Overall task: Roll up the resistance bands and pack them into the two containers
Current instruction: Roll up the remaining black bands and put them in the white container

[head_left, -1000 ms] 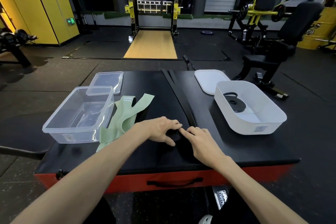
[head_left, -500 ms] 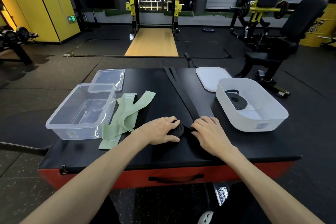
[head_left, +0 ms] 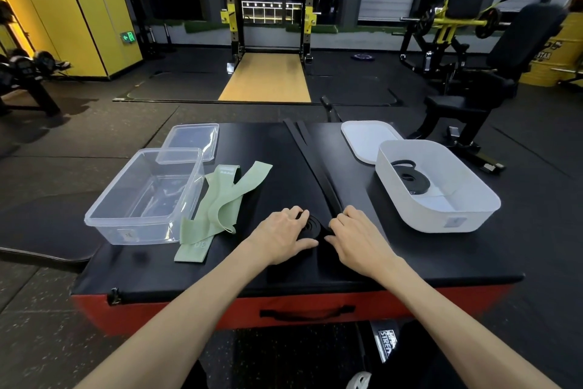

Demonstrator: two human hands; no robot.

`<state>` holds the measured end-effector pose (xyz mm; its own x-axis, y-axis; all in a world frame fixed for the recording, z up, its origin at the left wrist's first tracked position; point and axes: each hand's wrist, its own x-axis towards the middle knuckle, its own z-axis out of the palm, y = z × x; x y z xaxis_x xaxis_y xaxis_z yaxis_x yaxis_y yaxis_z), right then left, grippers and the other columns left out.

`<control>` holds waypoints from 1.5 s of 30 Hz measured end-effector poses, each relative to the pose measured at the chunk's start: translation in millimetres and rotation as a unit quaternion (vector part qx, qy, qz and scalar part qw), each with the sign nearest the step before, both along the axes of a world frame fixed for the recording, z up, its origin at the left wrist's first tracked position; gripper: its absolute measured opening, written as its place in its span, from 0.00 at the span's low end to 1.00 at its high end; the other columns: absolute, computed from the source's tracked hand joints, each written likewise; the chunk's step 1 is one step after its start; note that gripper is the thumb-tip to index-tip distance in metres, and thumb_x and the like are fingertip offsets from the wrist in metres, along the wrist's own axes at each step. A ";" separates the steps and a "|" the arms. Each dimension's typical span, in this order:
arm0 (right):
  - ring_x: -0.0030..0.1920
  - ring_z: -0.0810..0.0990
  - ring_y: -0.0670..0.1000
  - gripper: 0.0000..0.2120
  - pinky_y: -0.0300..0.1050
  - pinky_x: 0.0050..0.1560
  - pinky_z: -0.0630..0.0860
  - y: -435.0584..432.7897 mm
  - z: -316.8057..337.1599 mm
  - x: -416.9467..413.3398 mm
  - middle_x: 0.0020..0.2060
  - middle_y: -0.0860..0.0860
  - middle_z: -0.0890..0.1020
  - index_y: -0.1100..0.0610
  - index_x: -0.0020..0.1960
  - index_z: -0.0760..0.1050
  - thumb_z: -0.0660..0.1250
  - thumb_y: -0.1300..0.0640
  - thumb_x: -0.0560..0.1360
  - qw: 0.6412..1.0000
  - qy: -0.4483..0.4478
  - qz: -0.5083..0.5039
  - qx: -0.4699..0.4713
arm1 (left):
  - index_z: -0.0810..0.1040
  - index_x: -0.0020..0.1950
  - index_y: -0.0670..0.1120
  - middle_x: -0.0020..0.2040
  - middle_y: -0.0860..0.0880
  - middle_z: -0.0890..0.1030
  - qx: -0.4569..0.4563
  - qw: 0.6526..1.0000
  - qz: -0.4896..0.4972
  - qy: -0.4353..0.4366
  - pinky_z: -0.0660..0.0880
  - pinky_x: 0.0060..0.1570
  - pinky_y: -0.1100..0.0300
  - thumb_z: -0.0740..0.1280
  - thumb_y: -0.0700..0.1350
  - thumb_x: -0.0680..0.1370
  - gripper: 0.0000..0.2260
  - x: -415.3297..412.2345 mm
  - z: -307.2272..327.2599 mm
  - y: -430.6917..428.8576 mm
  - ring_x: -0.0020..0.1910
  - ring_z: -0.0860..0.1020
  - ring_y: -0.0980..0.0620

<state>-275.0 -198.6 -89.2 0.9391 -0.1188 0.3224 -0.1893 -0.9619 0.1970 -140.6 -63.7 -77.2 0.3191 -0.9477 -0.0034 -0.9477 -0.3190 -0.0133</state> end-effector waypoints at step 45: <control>0.51 0.71 0.52 0.24 0.47 0.51 0.72 -11.9 -18.8 -12.5 0.49 0.49 0.74 0.57 0.73 0.65 0.56 0.56 0.77 0.986 0.008 0.048 0.161 | 0.49 0.78 0.45 0.76 0.46 0.56 0.059 0.985 -0.162 -0.009 0.58 0.70 0.55 0.58 0.56 0.81 0.31 23.2 12.3 1.7 0.69 0.63 0.45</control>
